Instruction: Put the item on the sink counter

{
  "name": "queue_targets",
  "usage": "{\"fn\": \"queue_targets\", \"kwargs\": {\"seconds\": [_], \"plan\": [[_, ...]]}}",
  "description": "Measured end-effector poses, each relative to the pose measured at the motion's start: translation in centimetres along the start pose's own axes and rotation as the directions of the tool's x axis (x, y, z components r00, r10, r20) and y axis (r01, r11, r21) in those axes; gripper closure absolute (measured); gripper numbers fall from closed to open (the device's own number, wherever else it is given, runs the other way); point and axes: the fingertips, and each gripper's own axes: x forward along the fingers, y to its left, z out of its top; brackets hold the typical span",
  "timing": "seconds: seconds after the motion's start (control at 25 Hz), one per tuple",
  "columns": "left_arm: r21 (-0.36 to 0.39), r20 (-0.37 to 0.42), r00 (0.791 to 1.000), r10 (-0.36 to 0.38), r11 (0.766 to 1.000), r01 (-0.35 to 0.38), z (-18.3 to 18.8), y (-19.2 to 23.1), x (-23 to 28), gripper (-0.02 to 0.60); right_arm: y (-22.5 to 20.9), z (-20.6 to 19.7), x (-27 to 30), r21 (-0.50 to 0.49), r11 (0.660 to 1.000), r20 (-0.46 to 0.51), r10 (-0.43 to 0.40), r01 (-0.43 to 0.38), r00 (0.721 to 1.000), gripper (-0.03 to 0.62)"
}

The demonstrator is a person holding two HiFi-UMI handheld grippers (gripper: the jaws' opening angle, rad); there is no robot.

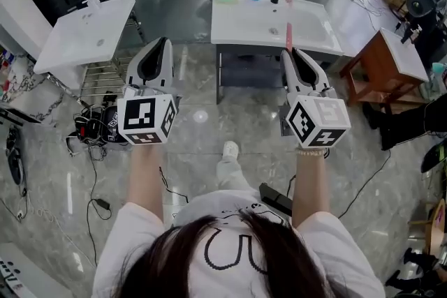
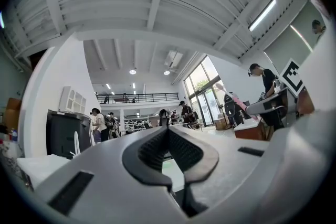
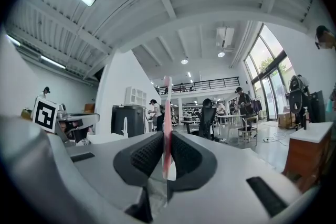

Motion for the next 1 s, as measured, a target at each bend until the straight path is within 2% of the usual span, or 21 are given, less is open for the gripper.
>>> {"fn": "queue_targets", "kwargs": {"seconds": [0.28, 0.6, 1.0], "plan": [[-0.013, -0.009, 0.999, 0.039, 0.999, -0.039, -1.6, 2.9, 8.0, 0.572, -3.6, -0.9, 8.4, 0.047, 0.998, -0.008, 0.037, -0.036, 0.999, 0.528], [-0.023, -0.017, 0.997, 0.075, 0.997, -0.076, -3.7, 5.1, 17.4, 0.571, -8.0, -1.0, 18.3, 0.048, 0.996, -0.018, 0.082, -0.081, 0.996, 0.528], [-0.018, -0.041, 0.995, 0.087, 0.996, -0.088, -6.5, 6.2, 24.3, 0.572, -11.2, -2.7, 25.5, 0.074, 0.991, -0.038, 0.119, -0.116, 0.992, 0.528]]}}
